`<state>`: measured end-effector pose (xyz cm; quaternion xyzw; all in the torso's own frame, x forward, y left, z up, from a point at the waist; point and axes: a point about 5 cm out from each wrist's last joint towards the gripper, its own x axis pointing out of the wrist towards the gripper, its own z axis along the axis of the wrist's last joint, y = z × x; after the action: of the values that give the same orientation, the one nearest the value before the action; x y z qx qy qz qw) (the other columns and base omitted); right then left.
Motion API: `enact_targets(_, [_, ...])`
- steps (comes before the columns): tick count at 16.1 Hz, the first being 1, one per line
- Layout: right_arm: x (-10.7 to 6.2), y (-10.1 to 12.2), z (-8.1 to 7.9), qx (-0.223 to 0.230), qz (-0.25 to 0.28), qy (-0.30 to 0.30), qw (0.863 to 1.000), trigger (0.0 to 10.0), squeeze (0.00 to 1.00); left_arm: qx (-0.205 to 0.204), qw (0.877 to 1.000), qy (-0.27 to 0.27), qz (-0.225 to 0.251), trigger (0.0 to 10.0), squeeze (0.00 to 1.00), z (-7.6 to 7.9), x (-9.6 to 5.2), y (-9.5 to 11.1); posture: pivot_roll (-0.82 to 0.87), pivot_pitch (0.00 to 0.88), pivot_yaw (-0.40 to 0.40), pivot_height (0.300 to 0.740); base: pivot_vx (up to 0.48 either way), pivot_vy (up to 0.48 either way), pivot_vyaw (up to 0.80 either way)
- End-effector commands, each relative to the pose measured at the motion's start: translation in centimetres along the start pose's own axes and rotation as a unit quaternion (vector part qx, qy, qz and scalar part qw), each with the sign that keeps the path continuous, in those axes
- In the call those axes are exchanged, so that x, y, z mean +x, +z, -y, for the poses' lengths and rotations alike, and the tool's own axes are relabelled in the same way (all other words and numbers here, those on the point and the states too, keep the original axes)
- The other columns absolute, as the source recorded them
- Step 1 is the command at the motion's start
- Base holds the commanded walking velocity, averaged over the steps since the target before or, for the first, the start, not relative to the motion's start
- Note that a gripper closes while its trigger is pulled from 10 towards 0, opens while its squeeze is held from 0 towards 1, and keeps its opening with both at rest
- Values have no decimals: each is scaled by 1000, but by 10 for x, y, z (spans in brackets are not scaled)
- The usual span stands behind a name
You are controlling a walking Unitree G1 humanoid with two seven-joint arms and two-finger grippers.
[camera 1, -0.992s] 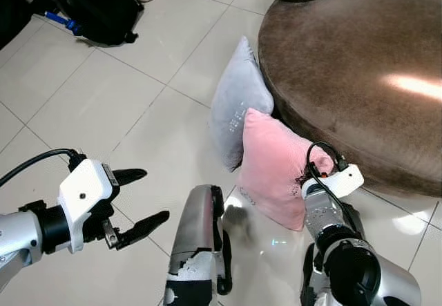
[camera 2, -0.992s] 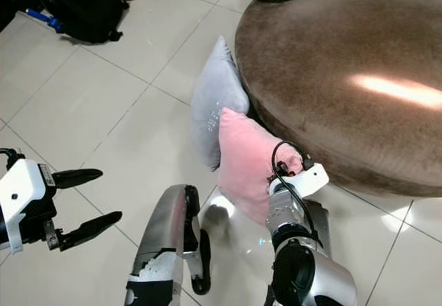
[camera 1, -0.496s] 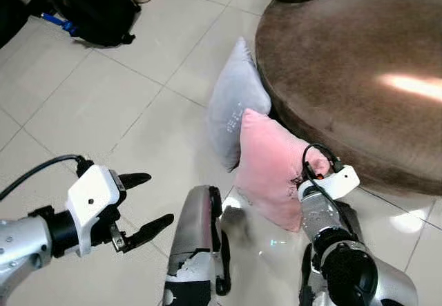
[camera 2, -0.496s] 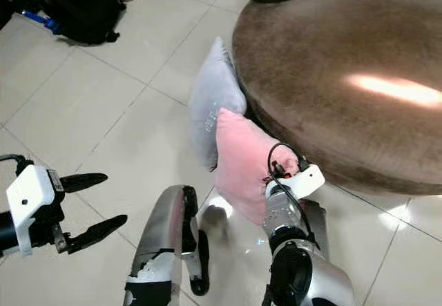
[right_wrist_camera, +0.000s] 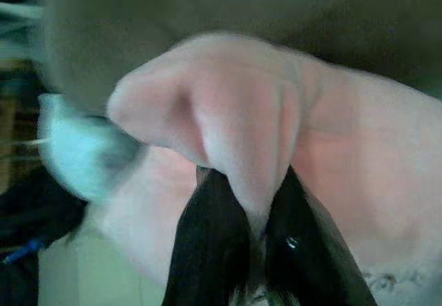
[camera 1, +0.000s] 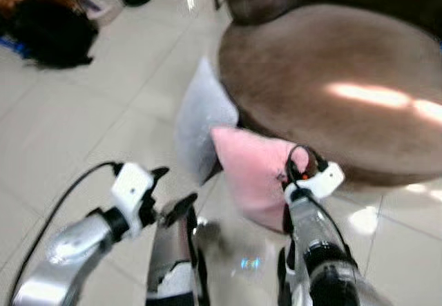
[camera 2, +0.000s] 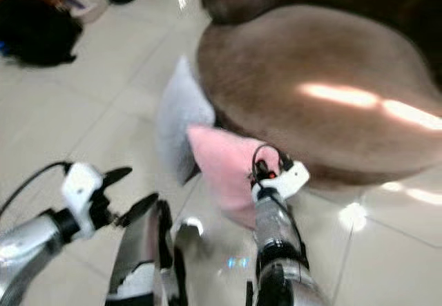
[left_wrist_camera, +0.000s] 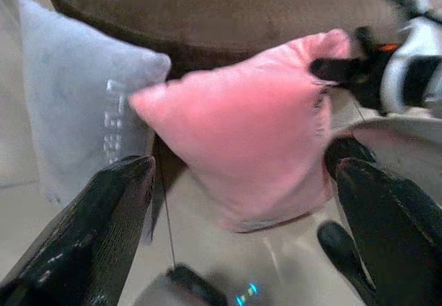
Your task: Move the pillow to the sofa from floor
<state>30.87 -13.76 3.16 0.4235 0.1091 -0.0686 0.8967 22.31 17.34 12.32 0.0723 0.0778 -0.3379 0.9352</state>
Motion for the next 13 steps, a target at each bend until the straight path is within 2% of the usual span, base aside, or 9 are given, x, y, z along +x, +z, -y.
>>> enact_targets(1, [-2,-2,-28,-5,-4,49,999,0,0,7,1000,13,10,10000,0,-3,5,0,8,79,87,546,0,0,0])
enact_targets(3, [-4,17,-48,-7,11,83,996,0,0,7,999,14,39,10000,0,-4,15,11,-24,72,96,546,0,0,0])
enact_targets(4, [-17,39,-74,-40,30,126,991,0,0,5,998,4,69,10000,0,-3,25,21,-59,39,117,546,0,0,0])
enact_targets(5, [-26,55,-86,-46,56,144,987,0,0,2,996,-5,86,10000,0,-2,30,25,-75,18,128,546,0,0,0])
enact_targets(6, [-29,62,-91,-45,68,150,985,0,0,0,996,-8,92,10000,0,-1,32,27,-75,18,128,546,0,0,0])
enact_targets(9, [-57,120,-113,-65,189,148,969,0,0,-23,989,12,145,10000,0,-7,45,48,-106,0,137,546,0,0,0])
enact_targets(11, [-84,152,-120,-166,268,131,940,0,0,-10,983,83,165,10000,0,-13,52,62,-109,0,132,546,0,0,0])
enact_targets(12, [-86,153,-117,-188,256,105,942,2000,0,-3,981,106,161,10000,0,-15,54,62,-112,0,130,546,0,0,0])
enact_targets(13, [-87,152,-119,-203,257,107,939,10000,0,-5,981,120,153,10000,0,-17,56,61,-115,0,124,546,0,0,0])
